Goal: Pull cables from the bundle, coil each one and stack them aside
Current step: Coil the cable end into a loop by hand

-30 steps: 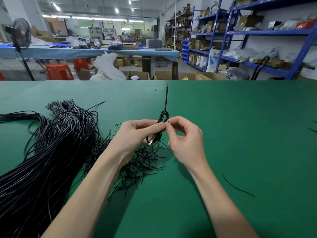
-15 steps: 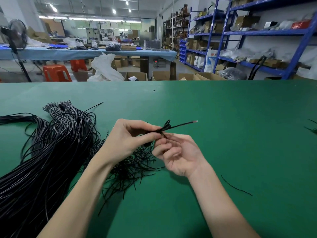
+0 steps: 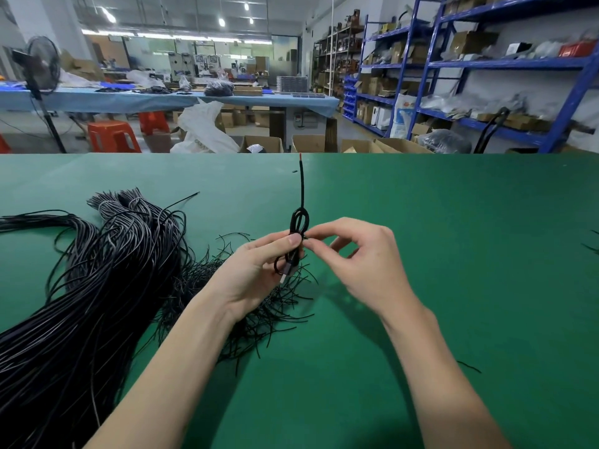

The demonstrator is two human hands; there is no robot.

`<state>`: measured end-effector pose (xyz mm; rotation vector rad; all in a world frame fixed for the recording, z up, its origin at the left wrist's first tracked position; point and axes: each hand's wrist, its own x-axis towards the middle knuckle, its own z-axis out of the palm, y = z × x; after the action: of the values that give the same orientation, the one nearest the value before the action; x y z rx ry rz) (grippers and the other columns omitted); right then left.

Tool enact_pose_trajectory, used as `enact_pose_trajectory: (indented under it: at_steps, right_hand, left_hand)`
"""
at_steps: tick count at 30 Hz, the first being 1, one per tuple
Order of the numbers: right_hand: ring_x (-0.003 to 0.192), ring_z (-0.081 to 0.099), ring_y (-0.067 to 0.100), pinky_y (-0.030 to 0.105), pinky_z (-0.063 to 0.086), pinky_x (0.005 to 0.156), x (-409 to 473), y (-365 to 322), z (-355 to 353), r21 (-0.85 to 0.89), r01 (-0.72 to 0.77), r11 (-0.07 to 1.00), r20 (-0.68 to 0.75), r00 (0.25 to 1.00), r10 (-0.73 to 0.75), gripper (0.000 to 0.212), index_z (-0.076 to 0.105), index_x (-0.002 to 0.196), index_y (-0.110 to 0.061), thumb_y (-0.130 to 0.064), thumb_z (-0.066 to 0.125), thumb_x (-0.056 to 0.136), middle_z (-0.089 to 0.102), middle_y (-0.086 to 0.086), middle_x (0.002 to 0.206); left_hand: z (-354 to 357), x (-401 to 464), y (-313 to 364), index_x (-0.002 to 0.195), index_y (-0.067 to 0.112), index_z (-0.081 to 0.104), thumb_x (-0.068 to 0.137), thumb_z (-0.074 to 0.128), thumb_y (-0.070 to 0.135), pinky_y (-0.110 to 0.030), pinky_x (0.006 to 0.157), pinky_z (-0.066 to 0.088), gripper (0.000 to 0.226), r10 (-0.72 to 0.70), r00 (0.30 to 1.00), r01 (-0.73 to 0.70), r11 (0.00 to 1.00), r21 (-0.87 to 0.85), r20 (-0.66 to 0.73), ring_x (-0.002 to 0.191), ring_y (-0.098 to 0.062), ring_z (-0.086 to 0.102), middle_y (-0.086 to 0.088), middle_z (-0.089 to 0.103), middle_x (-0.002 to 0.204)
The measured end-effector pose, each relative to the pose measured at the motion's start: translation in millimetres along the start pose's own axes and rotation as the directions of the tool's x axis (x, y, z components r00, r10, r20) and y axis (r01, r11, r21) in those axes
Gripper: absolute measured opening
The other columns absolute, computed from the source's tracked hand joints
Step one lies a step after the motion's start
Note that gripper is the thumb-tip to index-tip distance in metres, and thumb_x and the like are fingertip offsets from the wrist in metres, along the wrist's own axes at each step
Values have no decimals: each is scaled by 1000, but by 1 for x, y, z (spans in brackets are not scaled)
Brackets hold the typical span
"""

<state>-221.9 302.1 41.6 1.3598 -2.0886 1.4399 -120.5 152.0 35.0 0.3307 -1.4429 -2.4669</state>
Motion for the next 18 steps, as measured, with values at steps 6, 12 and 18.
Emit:
enact_pose_trajectory:
  at_steps: [6, 12, 18]
  right_hand:
    - [61, 64, 3, 12, 46, 59, 0, -8, 15, 205, -207, 957, -53, 974, 222, 13, 78, 76, -21, -19, 76, 89, 72, -15, 68]
    - [47, 50, 5, 10, 35, 34, 1, -16, 19, 637, -751, -177, 694, 458, 555, 7, 73, 70, -5, -1, 70, 75, 60, 3, 65]
    - [57, 64, 9, 18, 51, 48, 1, -8, 15, 560, -749, 354, 493, 645, 584, 12, 74, 98, -17, -27, 71, 93, 77, -1, 92]
  left_hand:
    - [-4, 3, -2, 91, 14, 82, 65, 83, 22, -18, 74, 46, 27, 106, 994, -106, 988, 109, 10, 75, -7, 62, -2, 76, 89]
    - [-17, -3, 0, 87, 26, 82, 69, 84, 25, -15, 74, 52, 18, 391, 916, -386, 810, 442, 84, 82, -6, 70, -1, 79, 93]
    - [-14, 1, 5, 85, 22, 82, 57, 88, 34, -21, 64, 46, 31, 150, 983, -117, 954, 277, -103, 66, -7, 58, 3, 73, 86]
